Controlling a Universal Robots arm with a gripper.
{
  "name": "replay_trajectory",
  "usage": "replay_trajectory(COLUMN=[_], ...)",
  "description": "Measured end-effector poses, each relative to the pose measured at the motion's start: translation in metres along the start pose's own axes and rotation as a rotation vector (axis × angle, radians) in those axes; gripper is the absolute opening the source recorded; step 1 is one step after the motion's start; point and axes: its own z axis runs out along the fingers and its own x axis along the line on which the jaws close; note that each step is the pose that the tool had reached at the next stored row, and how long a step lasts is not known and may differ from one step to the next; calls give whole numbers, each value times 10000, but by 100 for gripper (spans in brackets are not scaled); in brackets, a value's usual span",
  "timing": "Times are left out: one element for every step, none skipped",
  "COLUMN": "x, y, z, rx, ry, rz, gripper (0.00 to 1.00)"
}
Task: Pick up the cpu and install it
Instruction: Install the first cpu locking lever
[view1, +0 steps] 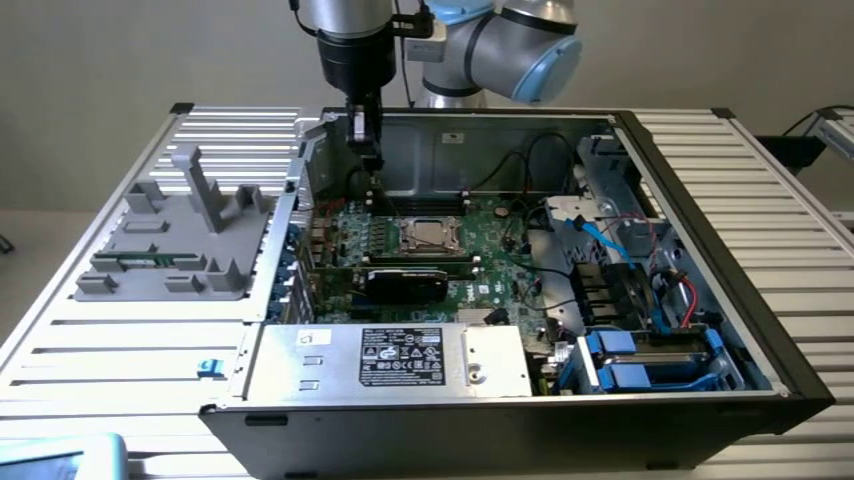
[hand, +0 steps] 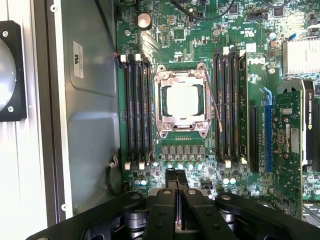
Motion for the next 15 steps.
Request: replay_trajectory(x=[0, 0, 0, 0, 0, 0, 0, 0, 0, 0, 0, 0, 0, 0, -1], y=[0, 0, 0, 0, 0, 0, 0, 0, 0, 0, 0, 0, 0, 0, 0], z=[0, 0, 0, 0, 0, 1, 1, 1, 2, 2, 3, 3, 4, 5, 6], rx=[0, 0, 0, -1, -10, -23, -35, -49, -62, -75, -89, -102, -118, -131, -147], ry=[0, 0, 0, 0, -5, -9, -16, -23, -30, -38, -44, -52, -60, -67, -74], rz=[0, 0, 0, 10, 101, 245, 397, 555, 717, 880, 1046, 1212, 1394, 1555, 1730], gripper=[11, 11, 11, 11, 11, 11, 11, 11, 11, 11, 11, 11, 11, 11, 11])
